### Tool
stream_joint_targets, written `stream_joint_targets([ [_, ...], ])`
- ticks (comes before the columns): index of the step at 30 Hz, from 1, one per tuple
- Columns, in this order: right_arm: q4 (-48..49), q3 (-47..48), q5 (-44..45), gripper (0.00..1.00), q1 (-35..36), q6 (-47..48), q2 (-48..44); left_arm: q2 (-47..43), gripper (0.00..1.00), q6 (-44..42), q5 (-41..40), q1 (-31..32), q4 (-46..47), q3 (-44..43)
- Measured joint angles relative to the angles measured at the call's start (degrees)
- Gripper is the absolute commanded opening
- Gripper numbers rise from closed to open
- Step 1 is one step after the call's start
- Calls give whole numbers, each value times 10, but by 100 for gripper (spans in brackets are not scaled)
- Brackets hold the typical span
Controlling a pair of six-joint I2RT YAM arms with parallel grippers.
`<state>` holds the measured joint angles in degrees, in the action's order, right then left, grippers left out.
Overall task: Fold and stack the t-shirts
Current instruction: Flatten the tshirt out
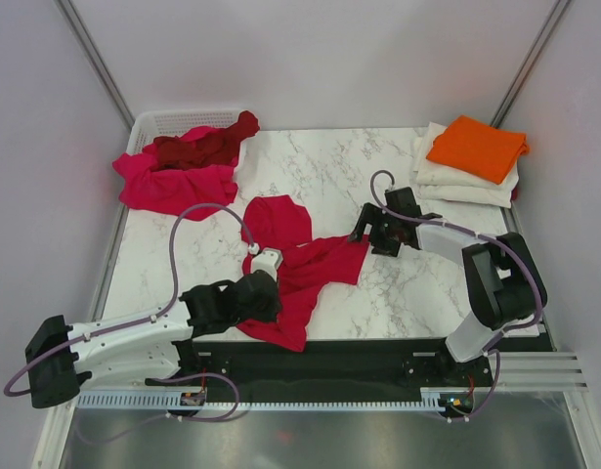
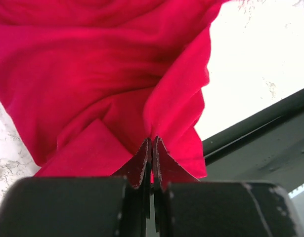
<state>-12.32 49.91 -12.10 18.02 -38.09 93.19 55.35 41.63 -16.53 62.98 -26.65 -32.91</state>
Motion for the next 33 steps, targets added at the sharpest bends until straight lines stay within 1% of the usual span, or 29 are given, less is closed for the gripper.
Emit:
stream_joint_targets([
  [2, 24, 7, -11, 84, 2, -6, 19, -10, 2, 2, 3, -2, 1, 2],
  [3, 38, 11, -13, 78, 3, -9, 28, -16, 2, 2, 3, -4, 1, 4],
  [5, 58, 13, -19, 72, 9, -13, 40, -22, 2, 2, 5, -9, 1, 5],
  [6, 66, 13, -22, 67, 10, -16, 44, -24, 2, 2, 5, -11, 1, 5],
  [7, 76, 12, -25, 53, 13, -18, 49, -27, 2, 2, 6, -13, 1, 6],
  [8, 86, 10, -30, 41, 16, -21, 53, -29, 2, 2, 6, -15, 2, 6],
  [9, 94, 7, -32, 20, 19, -22, 58, -31, 2, 2, 6, -17, 2, 7],
  [10, 104, 0, -37, 8, 22, -25, 64, -34, 2, 2, 7, -19, 2, 7],
  [11, 118, -9, -47, 0, 24, -34, 69, -36, 2, 2, 7, -21, 2, 8],
  [15, 159, -39, -66, 0, 26, -50, 62, -47, 2, 2, 15, -25, 1, 9],
  [17, 157, -49, -65, 0, 27, -50, 49, -56, 2, 2, 17, -25, 1, 9],
  [20, 127, -52, -57, 0, 27, -47, 0, -73, 2, 2, 18, -25, -4, 0],
  [23, 69, -33, -44, 0, 23, -39, -85, -93, 2, -46, 28, -26, -30, -42],
  [25, 29, 2, -38, 0, 11, -30, -142, -107, 2, -84, 31, -26, -51, -91],
  [27, -14, 58, -32, 0, -7, -19, -192, -115, 2, -116, 30, -26, -69, -144],
  [29, -52, 129, -23, 0, -29, -6, -237, -118, 2, -154, 17, -26, -89, -212],
  [33, -137, 283, 1, 0, -64, 21, -291, -109, 2, -217, -15, -26, -130, -334],
])
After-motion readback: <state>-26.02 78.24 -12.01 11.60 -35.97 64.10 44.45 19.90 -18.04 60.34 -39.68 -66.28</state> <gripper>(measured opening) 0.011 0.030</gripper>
